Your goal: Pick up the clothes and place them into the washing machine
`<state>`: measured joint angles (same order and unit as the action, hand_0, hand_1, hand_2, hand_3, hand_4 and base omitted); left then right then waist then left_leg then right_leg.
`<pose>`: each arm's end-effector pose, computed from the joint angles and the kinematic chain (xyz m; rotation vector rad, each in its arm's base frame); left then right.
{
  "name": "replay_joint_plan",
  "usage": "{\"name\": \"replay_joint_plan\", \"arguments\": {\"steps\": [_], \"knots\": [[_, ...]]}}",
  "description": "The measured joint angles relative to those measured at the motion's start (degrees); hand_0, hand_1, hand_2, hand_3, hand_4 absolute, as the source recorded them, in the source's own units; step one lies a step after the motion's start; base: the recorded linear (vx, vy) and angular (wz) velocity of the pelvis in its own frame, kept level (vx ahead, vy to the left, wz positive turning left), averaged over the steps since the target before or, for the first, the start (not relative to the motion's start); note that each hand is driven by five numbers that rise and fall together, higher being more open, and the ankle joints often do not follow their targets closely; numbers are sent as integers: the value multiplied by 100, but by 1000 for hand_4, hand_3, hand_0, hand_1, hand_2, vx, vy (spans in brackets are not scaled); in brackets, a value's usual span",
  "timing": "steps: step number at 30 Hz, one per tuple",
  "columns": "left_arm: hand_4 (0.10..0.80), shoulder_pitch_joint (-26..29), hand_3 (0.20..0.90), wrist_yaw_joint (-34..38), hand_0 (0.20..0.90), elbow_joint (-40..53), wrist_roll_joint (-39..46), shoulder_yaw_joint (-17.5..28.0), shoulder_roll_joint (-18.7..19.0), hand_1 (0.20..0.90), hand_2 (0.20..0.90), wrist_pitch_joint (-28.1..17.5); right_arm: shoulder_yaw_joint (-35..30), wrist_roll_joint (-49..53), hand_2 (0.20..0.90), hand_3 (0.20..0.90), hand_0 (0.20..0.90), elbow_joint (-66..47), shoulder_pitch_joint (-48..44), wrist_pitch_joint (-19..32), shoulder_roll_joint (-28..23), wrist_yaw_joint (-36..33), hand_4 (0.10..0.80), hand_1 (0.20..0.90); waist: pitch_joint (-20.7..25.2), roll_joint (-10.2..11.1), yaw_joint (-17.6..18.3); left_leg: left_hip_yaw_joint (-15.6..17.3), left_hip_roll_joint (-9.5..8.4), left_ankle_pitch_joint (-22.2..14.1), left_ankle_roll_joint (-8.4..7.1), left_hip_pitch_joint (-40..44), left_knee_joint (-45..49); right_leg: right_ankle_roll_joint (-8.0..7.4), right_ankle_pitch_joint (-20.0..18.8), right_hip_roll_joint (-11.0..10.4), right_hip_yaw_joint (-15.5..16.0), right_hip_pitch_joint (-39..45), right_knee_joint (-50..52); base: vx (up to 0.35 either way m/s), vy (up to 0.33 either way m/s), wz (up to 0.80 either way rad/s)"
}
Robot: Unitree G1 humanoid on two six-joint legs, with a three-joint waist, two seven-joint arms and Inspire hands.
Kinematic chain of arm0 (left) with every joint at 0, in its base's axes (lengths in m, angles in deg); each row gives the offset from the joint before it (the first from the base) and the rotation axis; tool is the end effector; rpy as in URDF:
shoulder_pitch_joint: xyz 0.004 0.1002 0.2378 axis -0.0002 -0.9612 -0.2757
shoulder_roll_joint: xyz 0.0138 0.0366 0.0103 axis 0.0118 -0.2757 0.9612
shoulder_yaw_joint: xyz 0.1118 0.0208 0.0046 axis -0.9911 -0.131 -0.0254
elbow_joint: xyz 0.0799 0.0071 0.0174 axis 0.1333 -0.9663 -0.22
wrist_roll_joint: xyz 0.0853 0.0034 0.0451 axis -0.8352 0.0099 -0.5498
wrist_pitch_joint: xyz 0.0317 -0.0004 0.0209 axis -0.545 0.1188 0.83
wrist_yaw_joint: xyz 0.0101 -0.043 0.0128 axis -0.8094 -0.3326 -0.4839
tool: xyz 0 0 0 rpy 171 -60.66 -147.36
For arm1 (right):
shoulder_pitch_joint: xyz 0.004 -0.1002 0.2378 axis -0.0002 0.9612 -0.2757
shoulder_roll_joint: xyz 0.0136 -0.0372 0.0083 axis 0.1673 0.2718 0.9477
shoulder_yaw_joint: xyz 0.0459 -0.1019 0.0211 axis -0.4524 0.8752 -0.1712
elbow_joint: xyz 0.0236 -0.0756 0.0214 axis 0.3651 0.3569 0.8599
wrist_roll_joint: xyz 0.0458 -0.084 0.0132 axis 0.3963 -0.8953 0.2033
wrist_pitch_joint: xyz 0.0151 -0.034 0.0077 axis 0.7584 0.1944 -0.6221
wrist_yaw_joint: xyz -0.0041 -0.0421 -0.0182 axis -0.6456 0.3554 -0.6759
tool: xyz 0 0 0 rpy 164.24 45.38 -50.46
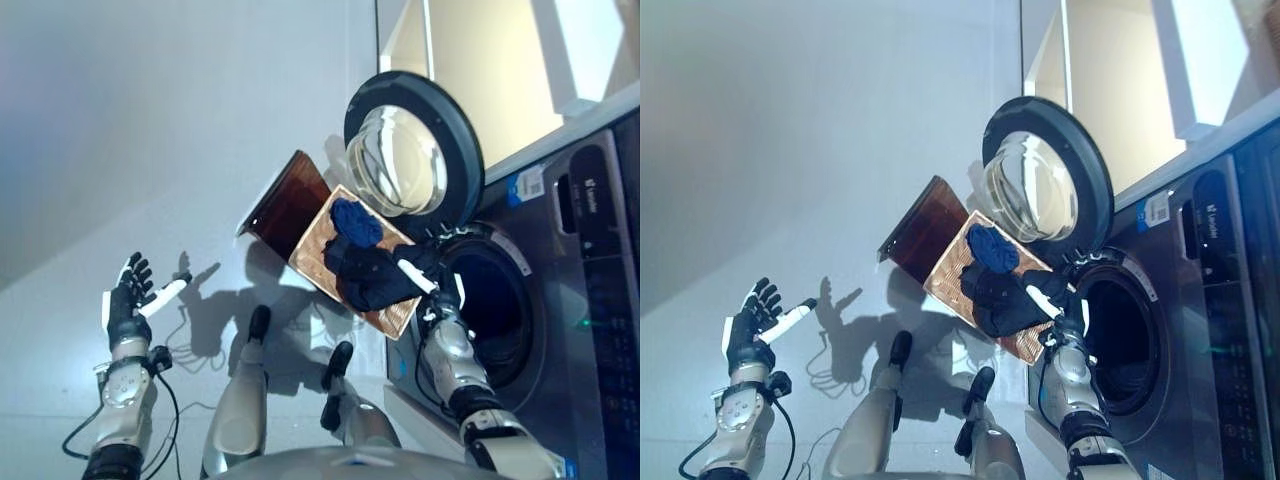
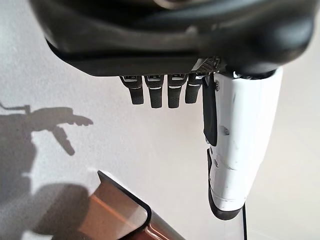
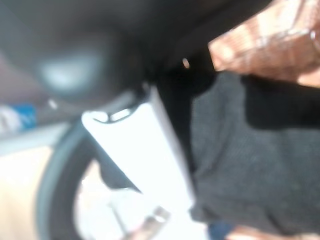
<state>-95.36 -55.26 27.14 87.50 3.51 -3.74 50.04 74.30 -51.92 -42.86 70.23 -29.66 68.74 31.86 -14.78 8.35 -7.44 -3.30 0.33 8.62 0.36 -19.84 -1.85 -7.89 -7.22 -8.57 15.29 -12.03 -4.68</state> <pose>0.1421 0.2714 -0.0315 0.0636 0.2088 0.5032 0.2057 -0.2062 -0.0427 0.2454 0.2997 -0.4259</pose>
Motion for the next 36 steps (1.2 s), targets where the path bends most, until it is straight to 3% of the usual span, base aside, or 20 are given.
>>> {"name": "replay_joint_plan", "arguments": {"steps": [13, 20, 29, 36], "knots": [[800, -238, 900, -131, 900, -212, 294, -26, -380, 900, 900, 93, -792, 2030, 200, 200, 200, -122, 629, 322, 311, 461, 300, 200, 276, -211, 422, 461, 25, -12, 23, 517, -264, -29, -4, -25, -384, 145, -2, 0, -19, -16], [800, -269, 900, -127, 900, -228, 405, -153, -441, 900, 900, 92, -938, 2981, 200, 200, 200, 265, 493, 514, 482, 458, 300, 200, 340, -484, 512, 655, 62, -40, 56, 510, -265, -20, -15, -26, -615, 16, -3, -33, -21, -14], [800, -265, 900, -132, 900, -215, 555, -791, -560, 900, 900, 71, -1458, 4249, 200, 200, 200, 949, -662, 854, 466, 314, 300, 200, 210, -1021, 496, 772, 63, -29, 68, 286, -265, -42, -106, -31, -746, -284, -4, -41, -19, -5], [800, -207, 900, -172, 900, -189, 625, -1154, -560, 900, 900, 59, -1878, 4658, 200, 200, 200, 1453, -1926, 1092, -250, -75, 300, 200, 54, -1345, 319, 837, 58, 10, 123, 92, -265, -53, -139, -38, -847, -539, -5, -31, -33, -5]]}}
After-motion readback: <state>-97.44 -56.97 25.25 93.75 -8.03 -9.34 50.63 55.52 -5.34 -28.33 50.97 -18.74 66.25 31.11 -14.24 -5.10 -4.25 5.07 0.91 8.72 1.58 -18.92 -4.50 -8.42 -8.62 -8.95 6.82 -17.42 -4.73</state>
